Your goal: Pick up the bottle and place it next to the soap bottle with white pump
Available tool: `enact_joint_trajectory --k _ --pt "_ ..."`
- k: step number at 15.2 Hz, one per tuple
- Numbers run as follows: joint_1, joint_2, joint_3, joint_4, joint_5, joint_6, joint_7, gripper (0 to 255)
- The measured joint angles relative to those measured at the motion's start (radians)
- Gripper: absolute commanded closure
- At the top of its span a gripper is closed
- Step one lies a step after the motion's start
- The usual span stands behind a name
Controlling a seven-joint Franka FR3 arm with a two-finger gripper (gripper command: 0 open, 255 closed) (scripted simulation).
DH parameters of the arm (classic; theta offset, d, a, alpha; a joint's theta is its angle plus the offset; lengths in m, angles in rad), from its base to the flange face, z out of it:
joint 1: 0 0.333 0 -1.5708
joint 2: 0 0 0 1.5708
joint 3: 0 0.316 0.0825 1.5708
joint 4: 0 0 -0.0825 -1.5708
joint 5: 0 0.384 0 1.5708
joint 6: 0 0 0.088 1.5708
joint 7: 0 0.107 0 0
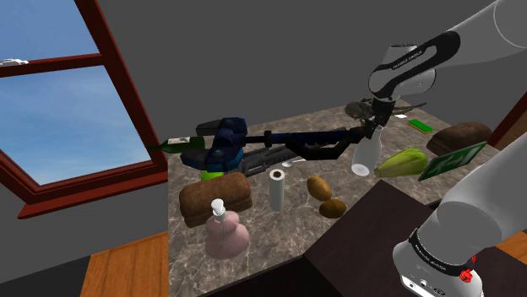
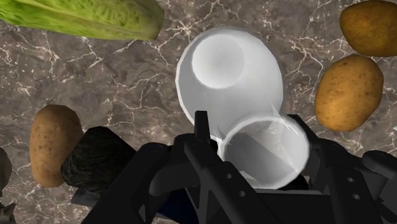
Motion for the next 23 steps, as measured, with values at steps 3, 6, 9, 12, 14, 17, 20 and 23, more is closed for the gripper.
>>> enact_joint_trajectory --k 3,6,9,12,14,17,20,23 --pt "-0.004 -0.030 0.005 0.016 -0.013 -0.044 0.007 255" --pt "-0.007 -0.061 0.013 0.029 -0.025 -0.087 0.019 255" --pt "-0.007 -0.085 0.021 0.052 -0.030 -0.132 0.026 255" --pt "-0.010 -0.111 0.028 0.075 -0.037 -0.179 0.030 255" --pt "-0.011 -0.126 0.032 0.092 -0.040 -0.210 0.032 255" --pt "-0.012 -0.144 0.039 0.117 -0.043 -0.253 0.035 255" --pt "-0.012 -0.156 0.045 0.149 -0.043 -0.297 0.035 255" --pt "-0.012 -0.173 0.052 0.178 -0.044 -0.342 0.038 255"
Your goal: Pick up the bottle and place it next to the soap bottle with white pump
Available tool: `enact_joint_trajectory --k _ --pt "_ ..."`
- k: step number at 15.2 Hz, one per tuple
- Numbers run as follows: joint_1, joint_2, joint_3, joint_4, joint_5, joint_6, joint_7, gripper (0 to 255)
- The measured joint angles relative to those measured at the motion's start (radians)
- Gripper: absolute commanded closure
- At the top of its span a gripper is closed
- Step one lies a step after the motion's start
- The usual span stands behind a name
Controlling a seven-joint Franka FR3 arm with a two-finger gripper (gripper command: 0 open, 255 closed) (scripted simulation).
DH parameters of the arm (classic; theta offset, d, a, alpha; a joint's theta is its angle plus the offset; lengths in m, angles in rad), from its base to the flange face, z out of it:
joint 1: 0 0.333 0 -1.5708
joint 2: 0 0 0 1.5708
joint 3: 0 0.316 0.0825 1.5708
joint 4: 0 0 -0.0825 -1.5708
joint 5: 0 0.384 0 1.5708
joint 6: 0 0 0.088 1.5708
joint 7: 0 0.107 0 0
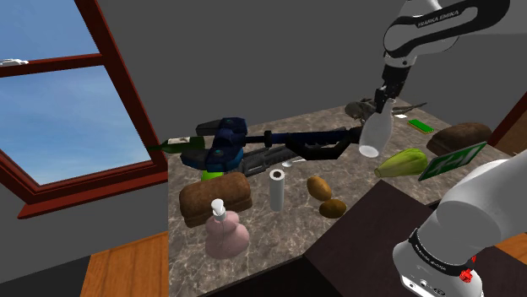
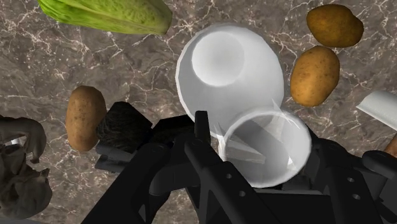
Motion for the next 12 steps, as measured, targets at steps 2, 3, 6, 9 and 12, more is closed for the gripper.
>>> enact_joint_trajectory --k 2,3,6,9,12 --pt "-0.001 -0.012 0.005 0.015 -0.002 -0.027 0.001 255" --pt "-0.001 -0.016 0.007 0.025 -0.002 -0.041 0.002 255" --pt "0.000 -0.027 0.014 0.057 -0.001 -0.083 0.004 255" --pt "0.003 -0.028 0.019 0.098 0.003 -0.125 0.003 255" --pt "0.005 -0.031 0.024 0.133 0.005 -0.164 0.002 255"
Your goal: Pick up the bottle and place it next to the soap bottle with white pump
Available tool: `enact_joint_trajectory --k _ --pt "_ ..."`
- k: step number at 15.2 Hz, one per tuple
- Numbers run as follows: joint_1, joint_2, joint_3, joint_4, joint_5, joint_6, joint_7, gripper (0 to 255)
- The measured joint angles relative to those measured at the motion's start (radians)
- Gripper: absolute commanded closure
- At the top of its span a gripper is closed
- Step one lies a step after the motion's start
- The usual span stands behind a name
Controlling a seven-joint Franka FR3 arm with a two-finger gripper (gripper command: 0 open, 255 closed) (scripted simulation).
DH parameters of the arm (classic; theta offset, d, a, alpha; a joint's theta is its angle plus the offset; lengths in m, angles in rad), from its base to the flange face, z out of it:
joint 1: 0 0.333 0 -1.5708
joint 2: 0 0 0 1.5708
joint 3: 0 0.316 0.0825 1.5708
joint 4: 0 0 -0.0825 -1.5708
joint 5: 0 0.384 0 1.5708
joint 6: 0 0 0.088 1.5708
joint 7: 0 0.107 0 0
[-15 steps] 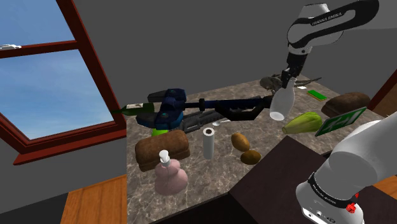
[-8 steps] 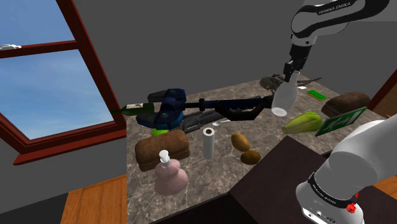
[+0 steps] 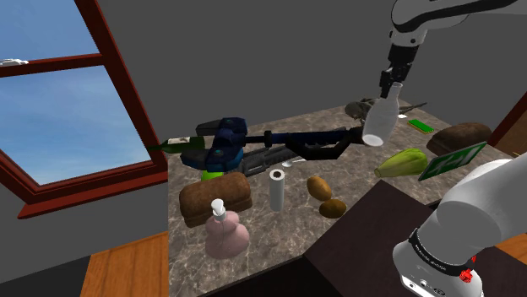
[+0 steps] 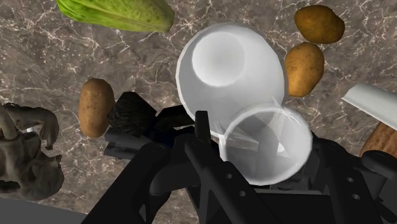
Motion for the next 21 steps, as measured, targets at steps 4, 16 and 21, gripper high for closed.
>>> enact_joint_trajectory --k 4,16,21 --pt "0.001 -0.005 0.006 0.047 0.002 -0.052 -0.002 255" --pt "0.009 0.008 0.019 0.220 0.015 -0.213 -0.013 255" --pt "0.015 0.011 0.030 0.284 0.021 -0.274 -0.007 255"
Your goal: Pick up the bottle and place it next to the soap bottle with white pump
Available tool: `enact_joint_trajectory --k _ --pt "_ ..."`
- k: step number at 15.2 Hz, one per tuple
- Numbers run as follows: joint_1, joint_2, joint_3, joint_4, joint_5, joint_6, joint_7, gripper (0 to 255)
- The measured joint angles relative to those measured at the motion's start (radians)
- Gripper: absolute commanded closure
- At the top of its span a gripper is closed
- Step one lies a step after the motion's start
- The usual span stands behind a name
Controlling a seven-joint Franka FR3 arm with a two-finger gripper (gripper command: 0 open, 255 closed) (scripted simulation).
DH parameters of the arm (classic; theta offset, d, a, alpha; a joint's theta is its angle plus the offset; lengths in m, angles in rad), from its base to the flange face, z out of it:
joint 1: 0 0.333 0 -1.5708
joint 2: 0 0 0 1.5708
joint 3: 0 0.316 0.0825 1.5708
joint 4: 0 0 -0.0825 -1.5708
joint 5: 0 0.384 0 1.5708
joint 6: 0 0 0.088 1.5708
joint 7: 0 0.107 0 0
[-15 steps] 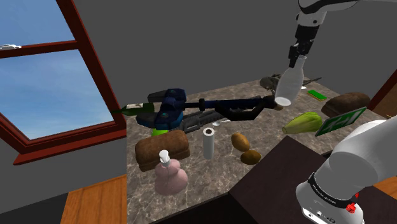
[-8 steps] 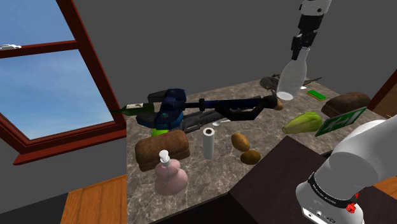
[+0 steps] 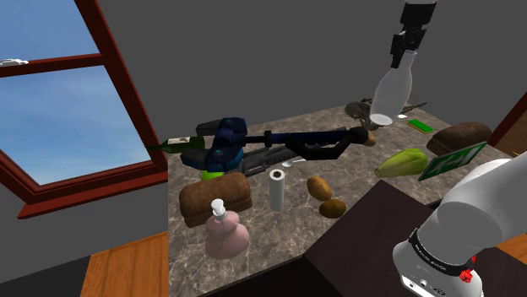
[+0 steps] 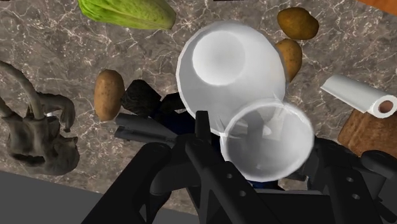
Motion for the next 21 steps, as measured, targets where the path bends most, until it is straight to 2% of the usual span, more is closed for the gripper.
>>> enact_joint_trajectory --k 10,14,21 --pt "0.047 -0.175 0.190 -0.160 0.036 -0.036 0.239 255" --pt "0.072 -0.226 0.270 -0.210 0.073 -0.043 0.337 255" --pt "0.124 -0.256 0.416 -0.230 0.158 -0.059 0.515 255"
